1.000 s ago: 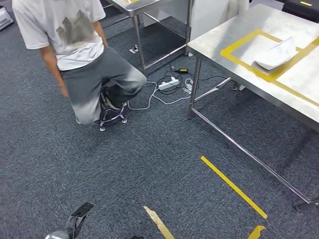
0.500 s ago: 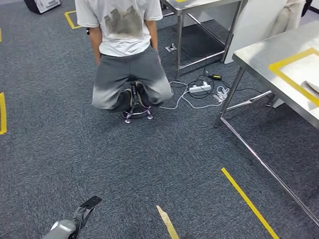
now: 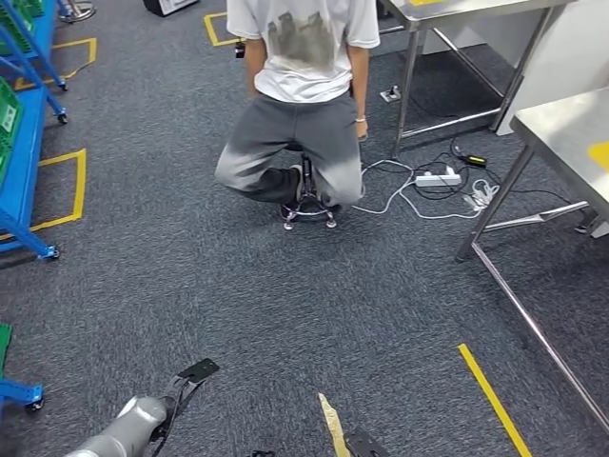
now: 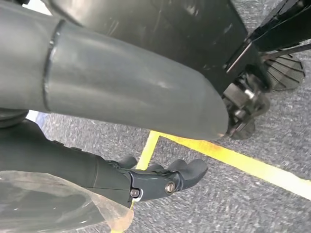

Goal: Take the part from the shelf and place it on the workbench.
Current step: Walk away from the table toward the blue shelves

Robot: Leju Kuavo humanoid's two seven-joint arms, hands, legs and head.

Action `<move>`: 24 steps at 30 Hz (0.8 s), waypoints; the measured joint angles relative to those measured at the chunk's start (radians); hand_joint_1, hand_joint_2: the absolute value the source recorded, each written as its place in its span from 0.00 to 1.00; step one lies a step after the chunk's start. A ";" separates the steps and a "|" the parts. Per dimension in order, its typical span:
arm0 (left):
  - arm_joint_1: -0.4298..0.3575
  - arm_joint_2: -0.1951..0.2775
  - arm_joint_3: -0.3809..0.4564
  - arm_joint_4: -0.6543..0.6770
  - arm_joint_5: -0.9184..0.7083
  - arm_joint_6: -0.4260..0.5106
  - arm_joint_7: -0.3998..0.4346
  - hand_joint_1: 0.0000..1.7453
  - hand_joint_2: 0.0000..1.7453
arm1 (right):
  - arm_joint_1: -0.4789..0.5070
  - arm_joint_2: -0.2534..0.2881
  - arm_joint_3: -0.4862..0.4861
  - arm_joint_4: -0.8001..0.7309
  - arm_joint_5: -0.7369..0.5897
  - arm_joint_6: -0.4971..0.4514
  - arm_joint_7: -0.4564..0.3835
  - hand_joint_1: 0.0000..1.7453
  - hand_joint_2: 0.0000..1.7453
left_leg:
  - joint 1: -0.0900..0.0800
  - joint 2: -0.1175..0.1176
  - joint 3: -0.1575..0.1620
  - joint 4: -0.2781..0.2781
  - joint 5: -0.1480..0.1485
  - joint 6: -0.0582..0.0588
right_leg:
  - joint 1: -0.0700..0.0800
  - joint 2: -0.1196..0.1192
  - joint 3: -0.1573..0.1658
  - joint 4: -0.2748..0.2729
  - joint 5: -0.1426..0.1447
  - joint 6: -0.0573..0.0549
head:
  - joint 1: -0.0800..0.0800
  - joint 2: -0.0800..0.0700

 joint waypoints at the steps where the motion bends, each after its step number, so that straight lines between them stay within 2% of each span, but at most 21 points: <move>1: 0.000 0.000 -0.001 0.000 0.000 0.000 0.000 0.00 0.00 | 0.000 0.000 -0.001 0.000 0.000 0.000 0.000 0.00 0.00 | 0.002 0.005 0.019 -0.039 0.029 -0.001 | 0.000 -0.013 0.003 0.000 -0.002 0.002 | 0.000 0.000; 2: -0.001 0.000 -0.002 0.000 0.000 0.000 0.000 0.00 0.00 | -0.001 0.001 -0.002 0.000 0.000 -0.001 0.000 0.00 0.00 | 0.002 0.023 0.052 -0.106 0.067 0.000 | 0.000 -0.025 0.007 0.000 -0.006 0.005 | 0.000 0.000; 3: -0.003 -0.001 -0.004 0.000 0.000 0.000 0.000 0.00 0.00 | -0.001 0.002 -0.003 0.000 -0.001 -0.001 0.000 0.00 0.00 | -0.003 0.049 0.085 -0.172 0.092 0.001 | 0.003 -0.038 0.010 0.001 -0.010 0.009 | -0.001 0.000; 4: -0.005 -0.002 -0.005 0.000 -0.001 0.000 0.000 0.00 0.00 | -0.001 0.002 -0.004 0.000 -0.001 -0.001 0.000 0.00 0.00 | -0.008 0.073 0.111 -0.226 0.108 0.006 | 0.006 -0.050 0.013 0.002 -0.014 0.015 | 0.000 0.000; 5: -0.008 -0.003 -0.006 0.000 -0.001 0.000 0.000 0.00 0.00 | -0.002 0.002 -0.006 0.000 -0.001 -0.001 0.000 0.00 0.00 | -0.013 0.091 0.124 -0.257 0.111 0.011 | 0.009 -0.062 0.015 0.003 -0.018 0.020 | 0.000 0.000; 6: -0.009 -0.003 -0.006 0.000 -0.002 0.000 0.000 0.00 0.00 | -0.002 0.002 -0.007 0.000 -0.001 -0.001 0.000 0.00 0.00 | -0.019 0.093 0.124 -0.264 0.106 0.017 | 0.011 -0.074 0.016 0.003 -0.021 0.024 | 0.001 0.000; 8: -0.007 -0.002 -0.006 0.000 -0.002 0.000 0.000 0.00 0.00 | -0.005 0.003 -0.009 -0.001 -0.001 -0.001 0.000 0.00 0.00 | -0.018 0.068 0.122 -0.269 0.107 0.030 | 0.010 -0.094 0.019 0.003 -0.028 0.033 | 0.002 0.000; 9: -0.007 -0.002 -0.006 0.000 -0.003 0.000 0.000 0.00 0.00 | -0.007 0.004 -0.010 -0.002 -0.001 -0.002 0.000 0.00 0.00 | -0.016 0.055 0.123 -0.271 0.108 0.036 | 0.008 -0.083 0.014 0.014 -0.039 0.037 | 0.003 0.000; 10: -0.008 -0.003 -0.007 0.000 -0.004 0.000 0.000 0.00 0.00 | -0.008 0.004 -0.010 -0.002 -0.002 -0.002 -0.001 0.00 0.00 | -0.013 0.042 0.124 -0.273 0.110 0.042 | 0.007 -0.060 0.001 0.042 -0.057 0.041 | 0.006 0.000; 12: -0.012 -0.007 -0.011 0.000 -0.013 -0.002 0.003 0.00 0.00 | -0.007 0.006 -0.012 -0.003 -0.010 -0.002 -0.002 0.00 0.00 | -0.011 0.017 0.124 -0.274 0.112 0.051 | 0.004 0.003 -0.060 0.162 -0.112 0.045 | 0.012 0.000; 13: -0.014 -0.011 -0.014 0.000 -0.020 -0.003 0.006 0.00 0.00 | -0.005 0.006 -0.015 -0.003 -0.015 -0.003 -0.001 0.00 0.00 | -0.012 0.003 0.124 -0.274 0.112 0.053 | 0.004 0.021 -0.099 0.231 -0.135 0.044 | 0.013 0.000; 14: -0.015 -0.017 -0.017 0.000 -0.027 -0.005 0.011 0.00 0.00 | -0.004 0.006 -0.018 -0.003 -0.021 -0.004 0.000 0.00 0.00 | -0.013 -0.013 0.125 -0.273 0.112 0.055 | 0.005 0.032 -0.131 0.281 -0.141 0.042 | 0.013 0.000; 15: -0.015 -0.024 -0.021 0.000 -0.035 -0.006 0.014 0.00 0.00 | -0.004 0.007 -0.021 -0.003 -0.028 -0.006 0.001 0.00 0.00 | -0.014 -0.029 0.125 -0.273 0.112 0.055 | 0.006 0.039 -0.148 0.294 -0.127 0.039 | 0.013 0.000; 16: -0.015 -0.031 -0.025 0.000 -0.043 -0.006 0.017 0.00 0.00 | -0.005 0.008 -0.023 -0.003 -0.034 -0.007 0.003 0.00 0.00 | -0.015 -0.045 0.127 -0.273 0.112 0.055 | 0.007 0.045 -0.146 0.267 -0.094 0.036 | 0.013 0.000; 17: -0.015 -0.038 -0.029 0.000 -0.050 -0.004 0.017 0.00 0.00 | -0.006 0.008 -0.025 -0.003 -0.039 -0.009 0.005 0.00 0.00 | -0.015 -0.060 0.128 -0.273 0.111 0.055 | 0.007 0.056 -0.126 0.205 -0.050 0.031 | 0.013 0.000; 18: -0.015 -0.045 -0.033 0.000 -0.056 0.000 0.018 0.00 0.00 | -0.008 0.009 -0.027 -0.003 -0.043 -0.011 0.006 0.00 0.00 | -0.015 -0.074 0.129 -0.272 0.111 0.054 | 0.006 0.078 -0.098 0.137 -0.014 0.027 | 0.013 0.000; 19: -0.017 -0.052 -0.036 0.000 -0.060 0.006 0.018 0.00 0.00 | -0.009 0.010 -0.028 -0.003 -0.045 -0.013 0.008 0.00 0.00 | -0.015 -0.087 0.129 -0.270 0.110 0.052 | 0.003 0.101 -0.071 0.075 0.009 0.025 | 0.012 0.000; 20: -0.016 -0.059 -0.039 0.000 -0.062 0.013 0.017 0.00 0.00 | -0.010 0.011 -0.029 -0.003 -0.047 -0.015 0.009 0.00 0.00 | -0.014 -0.098 0.126 -0.270 0.111 0.048 | 0.002 0.119 -0.051 0.036 0.019 0.024 | 0.012 0.000; 21: -0.014 -0.065 -0.040 0.000 -0.062 0.020 0.015 0.00 0.00 | -0.011 0.012 -0.032 -0.003 -0.048 -0.018 0.011 0.00 0.00 | -0.013 -0.109 0.123 -0.270 0.112 0.043 | 0.001 0.128 -0.042 0.021 0.017 0.023 | 0.012 0.000; 23: -0.003 -0.073 -0.041 0.000 -0.062 0.036 0.009 0.00 0.00 | -0.012 0.014 -0.035 -0.003 -0.048 -0.022 0.012 0.00 0.00 | -0.009 -0.124 0.118 -0.271 0.114 0.030 | 0.001 0.112 -0.035 0.013 0.019 0.017 | 0.012 0.000; 24: 0.003 -0.075 -0.041 0.000 -0.061 0.044 0.005 0.00 0.00 | -0.012 0.016 -0.036 -0.004 -0.047 -0.023 0.011 0.00 0.00 | -0.011 -0.111 0.115 -0.264 0.108 0.025 | 0.000 0.101 -0.032 0.009 0.021 0.012 | 0.010 0.000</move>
